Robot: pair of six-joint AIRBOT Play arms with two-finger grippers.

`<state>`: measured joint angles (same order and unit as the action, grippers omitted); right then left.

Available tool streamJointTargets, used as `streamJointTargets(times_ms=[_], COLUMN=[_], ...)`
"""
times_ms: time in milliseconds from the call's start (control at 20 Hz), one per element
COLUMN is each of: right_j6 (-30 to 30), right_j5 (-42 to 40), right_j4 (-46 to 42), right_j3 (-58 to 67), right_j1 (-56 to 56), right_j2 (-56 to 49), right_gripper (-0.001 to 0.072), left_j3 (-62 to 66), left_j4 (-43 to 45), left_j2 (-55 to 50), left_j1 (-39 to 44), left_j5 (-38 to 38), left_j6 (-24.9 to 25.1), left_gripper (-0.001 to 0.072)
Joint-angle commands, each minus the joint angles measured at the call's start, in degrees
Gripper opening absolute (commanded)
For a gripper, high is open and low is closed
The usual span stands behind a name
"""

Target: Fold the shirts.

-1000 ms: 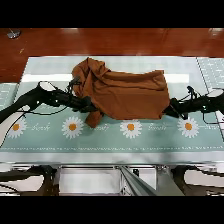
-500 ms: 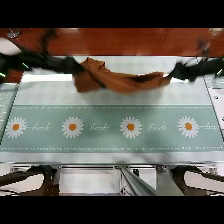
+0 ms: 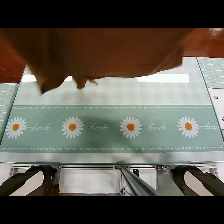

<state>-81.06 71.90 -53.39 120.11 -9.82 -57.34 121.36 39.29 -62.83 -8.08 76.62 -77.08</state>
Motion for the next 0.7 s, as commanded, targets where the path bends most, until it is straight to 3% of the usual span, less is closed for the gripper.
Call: streamJointTargets(times_ms=[0,400,650], right_j6=[-0.17,-0.42,-0.66], right_j5=[2.86,11.76,14.05], right_j4=[-5.70,-11.52,-11.10], right_j3=[2.01,1.53,-11.17], right_j1=[0.04,0.04,0.04], right_j2=[8.72,15.91,16.02], right_gripper=[0.0023,0.0023,0.0023], left_j3=[2.19,0.92,-18.16], left_j4=[1.38,7.74,7.85], left_j2=[7.91,18.45,17.73], left_j1=[-0.61,1.68,2.16], left_j5=[2.10,4.31,5.57], left_j6=[-0.55,0.07,0.07], left_gripper=[0.0025,0.0025,0.0025])
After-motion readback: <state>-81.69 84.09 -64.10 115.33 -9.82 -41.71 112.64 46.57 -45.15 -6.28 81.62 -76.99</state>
